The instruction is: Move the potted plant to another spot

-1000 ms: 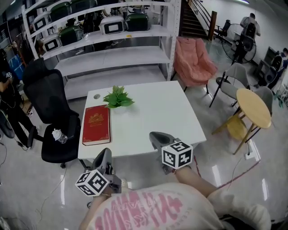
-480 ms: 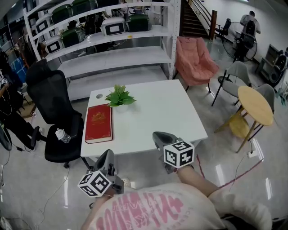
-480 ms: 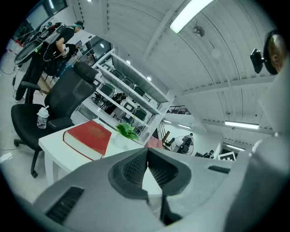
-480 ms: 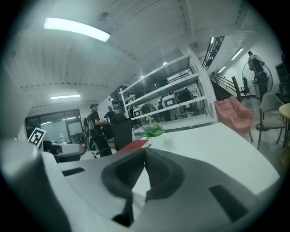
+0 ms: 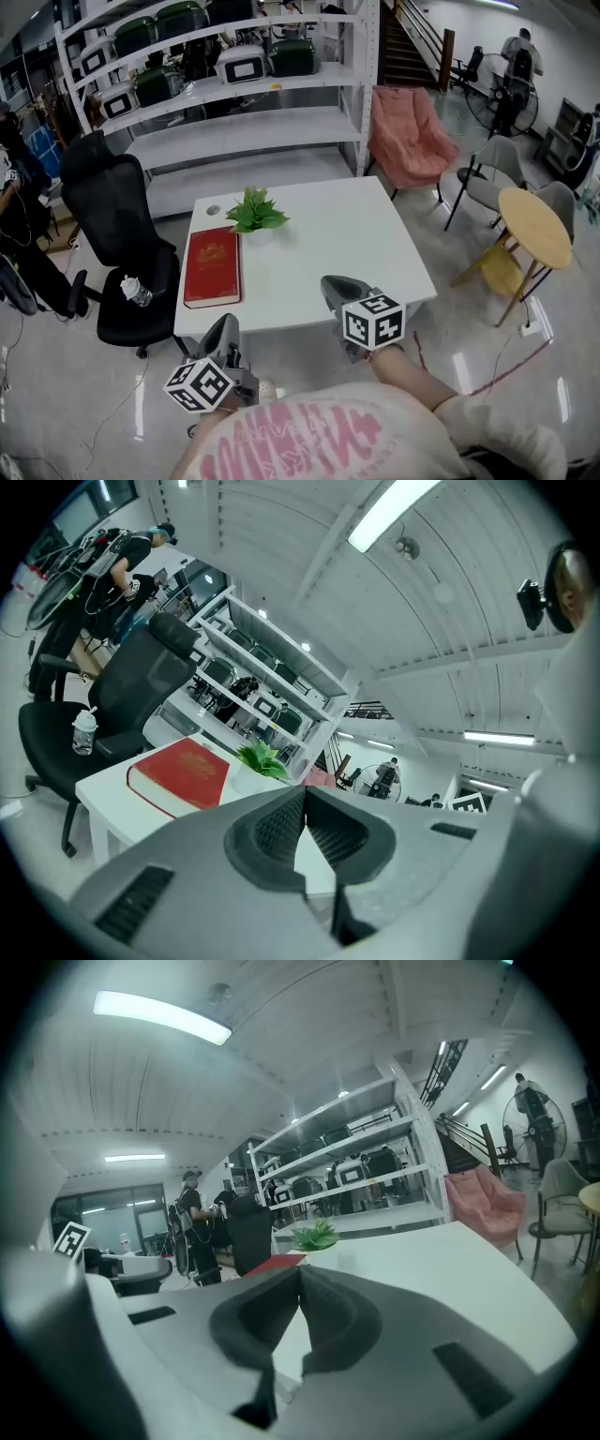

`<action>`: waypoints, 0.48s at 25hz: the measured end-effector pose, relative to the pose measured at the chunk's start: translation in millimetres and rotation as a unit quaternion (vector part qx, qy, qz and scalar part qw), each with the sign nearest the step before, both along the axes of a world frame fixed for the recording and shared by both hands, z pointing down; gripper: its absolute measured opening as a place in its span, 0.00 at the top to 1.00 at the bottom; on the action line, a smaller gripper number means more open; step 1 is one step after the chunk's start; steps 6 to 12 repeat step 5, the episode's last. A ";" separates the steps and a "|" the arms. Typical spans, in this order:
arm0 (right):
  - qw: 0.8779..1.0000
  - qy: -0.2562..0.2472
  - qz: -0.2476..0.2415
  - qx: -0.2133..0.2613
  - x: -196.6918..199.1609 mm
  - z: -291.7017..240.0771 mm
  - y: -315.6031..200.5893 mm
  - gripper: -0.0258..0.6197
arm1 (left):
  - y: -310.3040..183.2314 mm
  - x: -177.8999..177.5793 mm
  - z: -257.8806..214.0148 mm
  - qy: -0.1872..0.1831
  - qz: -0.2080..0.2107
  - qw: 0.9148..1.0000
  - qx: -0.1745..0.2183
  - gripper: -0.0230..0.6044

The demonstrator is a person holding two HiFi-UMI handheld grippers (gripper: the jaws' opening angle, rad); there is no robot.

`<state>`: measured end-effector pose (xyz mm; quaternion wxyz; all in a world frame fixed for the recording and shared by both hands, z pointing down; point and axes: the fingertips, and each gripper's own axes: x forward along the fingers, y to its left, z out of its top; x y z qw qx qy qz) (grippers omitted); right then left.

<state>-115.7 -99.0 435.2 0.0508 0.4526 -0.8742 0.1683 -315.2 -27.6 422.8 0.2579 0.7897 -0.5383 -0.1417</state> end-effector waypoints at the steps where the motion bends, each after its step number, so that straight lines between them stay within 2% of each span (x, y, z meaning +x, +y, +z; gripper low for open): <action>1: 1.000 0.001 -0.001 -0.001 0.0 1.6 0.0 0.95 | 0.0 -0.1 0.7 0.000 -0.001 1.000 0.000 0.96; 12: 1.000 0.006 -0.002 -0.007 1.5 9.8 0.7 0.95 | 0.0 2.4 6.2 0.000 -0.001 1.000 -0.003 0.96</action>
